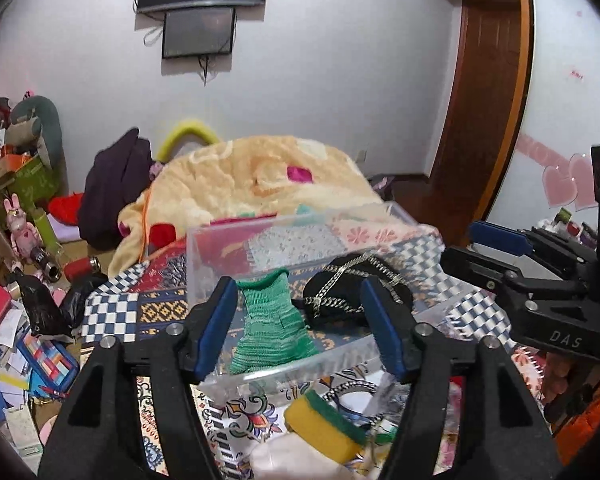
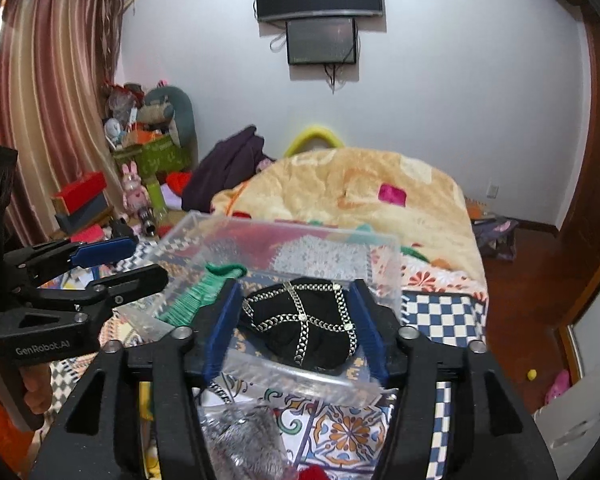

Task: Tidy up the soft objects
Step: 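Grasp the yellow-green sponge with the left tool while the right tool grasps the bagged silver scrubber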

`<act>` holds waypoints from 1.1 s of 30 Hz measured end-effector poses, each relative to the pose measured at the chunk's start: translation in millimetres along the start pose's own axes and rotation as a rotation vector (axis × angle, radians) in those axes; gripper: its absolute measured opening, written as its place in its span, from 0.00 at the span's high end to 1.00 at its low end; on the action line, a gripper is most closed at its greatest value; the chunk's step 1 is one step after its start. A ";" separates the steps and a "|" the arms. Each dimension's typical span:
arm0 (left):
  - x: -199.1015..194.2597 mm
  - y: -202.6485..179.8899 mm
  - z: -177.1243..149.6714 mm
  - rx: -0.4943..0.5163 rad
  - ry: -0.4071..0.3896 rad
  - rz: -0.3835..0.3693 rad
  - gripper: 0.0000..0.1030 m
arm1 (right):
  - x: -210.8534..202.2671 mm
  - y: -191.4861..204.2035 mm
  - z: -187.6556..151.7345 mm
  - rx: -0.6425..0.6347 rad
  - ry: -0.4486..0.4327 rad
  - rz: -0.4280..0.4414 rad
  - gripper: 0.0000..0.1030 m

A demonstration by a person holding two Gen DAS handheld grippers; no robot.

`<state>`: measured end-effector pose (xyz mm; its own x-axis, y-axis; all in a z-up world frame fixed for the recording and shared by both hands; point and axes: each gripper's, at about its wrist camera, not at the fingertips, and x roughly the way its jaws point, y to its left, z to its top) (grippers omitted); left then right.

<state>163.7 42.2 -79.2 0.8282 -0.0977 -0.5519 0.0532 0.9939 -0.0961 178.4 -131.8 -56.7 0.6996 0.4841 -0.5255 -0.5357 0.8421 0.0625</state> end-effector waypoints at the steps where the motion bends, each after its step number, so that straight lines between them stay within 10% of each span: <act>1: -7.7 -0.5 0.3 -0.003 -0.016 -0.003 0.34 | -6.4 -0.7 -0.6 0.006 -0.017 0.001 0.40; 10: -37.0 -5.9 -17.7 -0.004 -0.043 0.001 0.28 | -29.6 -1.2 -22.5 0.018 -0.033 -0.018 0.38; 23: 6.9 -6.7 -81.3 -0.069 0.143 -0.001 0.29 | 14.9 11.7 -72.6 0.083 0.165 0.074 0.37; 33: 25.8 -9.2 -96.4 -0.099 0.191 -0.040 0.57 | 30.0 13.1 -93.6 0.097 0.232 0.128 0.37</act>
<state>130.8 25.7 -172.4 0.7053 -0.1544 -0.6919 0.0212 0.9801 -0.1972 148.2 -128.5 -151.0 0.4957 0.5304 -0.6877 -0.5572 0.8017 0.2166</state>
